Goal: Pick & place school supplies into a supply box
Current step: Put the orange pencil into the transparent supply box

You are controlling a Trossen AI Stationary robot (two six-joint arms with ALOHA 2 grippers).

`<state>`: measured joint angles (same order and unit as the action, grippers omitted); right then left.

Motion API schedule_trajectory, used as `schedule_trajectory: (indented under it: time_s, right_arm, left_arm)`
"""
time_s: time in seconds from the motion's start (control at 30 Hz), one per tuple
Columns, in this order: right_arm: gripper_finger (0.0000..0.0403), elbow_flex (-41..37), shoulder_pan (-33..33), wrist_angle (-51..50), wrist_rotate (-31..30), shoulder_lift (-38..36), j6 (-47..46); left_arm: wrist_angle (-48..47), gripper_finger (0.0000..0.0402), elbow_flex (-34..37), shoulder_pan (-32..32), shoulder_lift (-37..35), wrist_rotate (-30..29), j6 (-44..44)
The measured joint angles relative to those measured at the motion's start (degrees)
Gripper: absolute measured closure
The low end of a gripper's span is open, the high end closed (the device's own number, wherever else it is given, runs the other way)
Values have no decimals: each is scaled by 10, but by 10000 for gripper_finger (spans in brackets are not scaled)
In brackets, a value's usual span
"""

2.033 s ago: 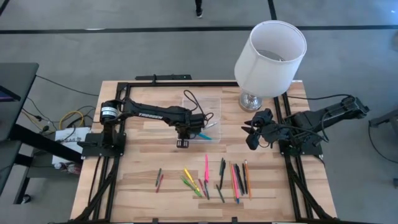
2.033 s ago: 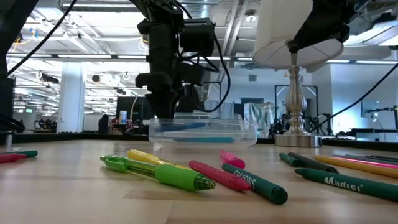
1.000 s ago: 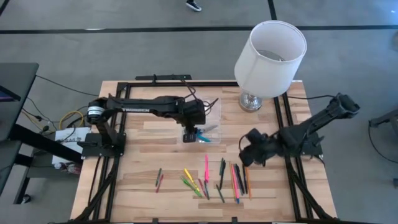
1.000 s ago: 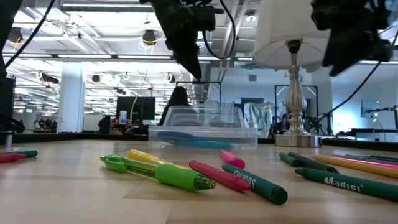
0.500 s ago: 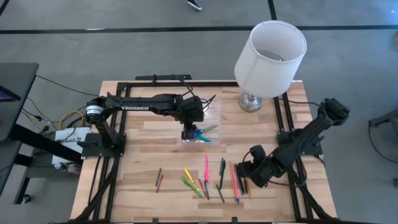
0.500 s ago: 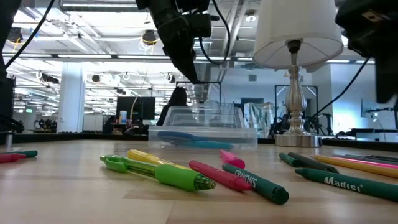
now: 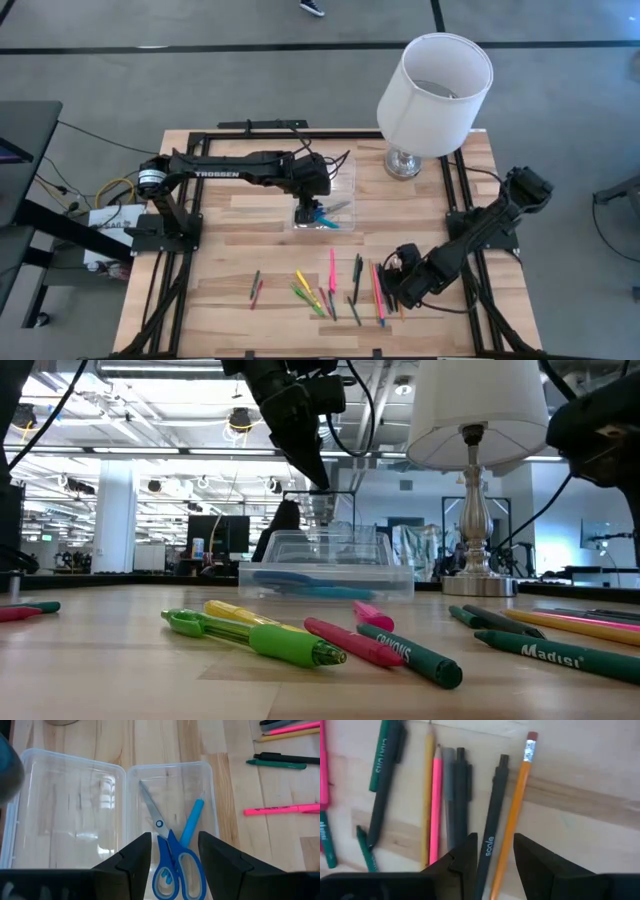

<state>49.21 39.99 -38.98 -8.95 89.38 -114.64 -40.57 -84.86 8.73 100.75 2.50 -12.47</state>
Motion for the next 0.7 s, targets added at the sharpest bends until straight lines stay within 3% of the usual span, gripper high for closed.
schedule_trajectory:
  time_s: [0.5,0.7]
  right_arm:
    - [285,0,-11,-48,6,19,21]
    - [285,0,-11,7,33,56,40]
  left_arm:
    - [2,245,0,0,0,0,0]
    - [2,245,0,0,0,0,5]
